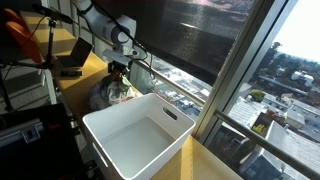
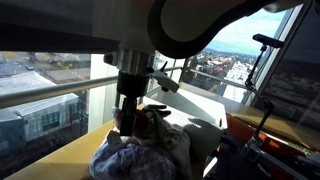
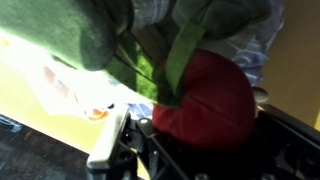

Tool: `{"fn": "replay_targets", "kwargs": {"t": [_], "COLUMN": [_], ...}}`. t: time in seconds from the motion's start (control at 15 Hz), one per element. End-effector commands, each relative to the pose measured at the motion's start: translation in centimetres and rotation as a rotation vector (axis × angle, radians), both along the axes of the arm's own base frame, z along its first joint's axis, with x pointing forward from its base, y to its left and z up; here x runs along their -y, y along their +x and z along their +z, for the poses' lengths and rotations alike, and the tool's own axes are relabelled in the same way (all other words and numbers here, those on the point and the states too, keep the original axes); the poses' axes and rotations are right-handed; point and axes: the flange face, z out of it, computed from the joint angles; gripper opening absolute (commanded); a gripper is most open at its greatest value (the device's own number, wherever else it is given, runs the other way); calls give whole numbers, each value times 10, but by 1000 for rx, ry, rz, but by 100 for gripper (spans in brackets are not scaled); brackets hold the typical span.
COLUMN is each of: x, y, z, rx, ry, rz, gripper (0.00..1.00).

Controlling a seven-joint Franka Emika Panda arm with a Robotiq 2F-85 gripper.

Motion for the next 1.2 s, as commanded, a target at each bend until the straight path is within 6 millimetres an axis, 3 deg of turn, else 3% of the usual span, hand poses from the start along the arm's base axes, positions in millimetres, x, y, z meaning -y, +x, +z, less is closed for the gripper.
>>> {"fn": "replay_targets", "kwargs": {"t": [0.0, 0.2, 0.33, 0.53, 0.8, 0.87, 0.93, 1.13], "x": [11, 33, 46, 67, 84, 90, 95, 109], "y": [47, 64, 63, 44, 4, -7, -16, -47], "z": [-24, -43, -52, -53, -38, -30, -20, 20], "rx": [-56, -101, -134, -190, -223, -222, -220, -175], "ry": [0, -10, -24, -38, -45, -59, -66, -98], "rz": [-68, -119, -146, -177, -182, -183, -174, -168], "gripper": [0, 0, 0, 0, 0, 25, 27, 48]}}
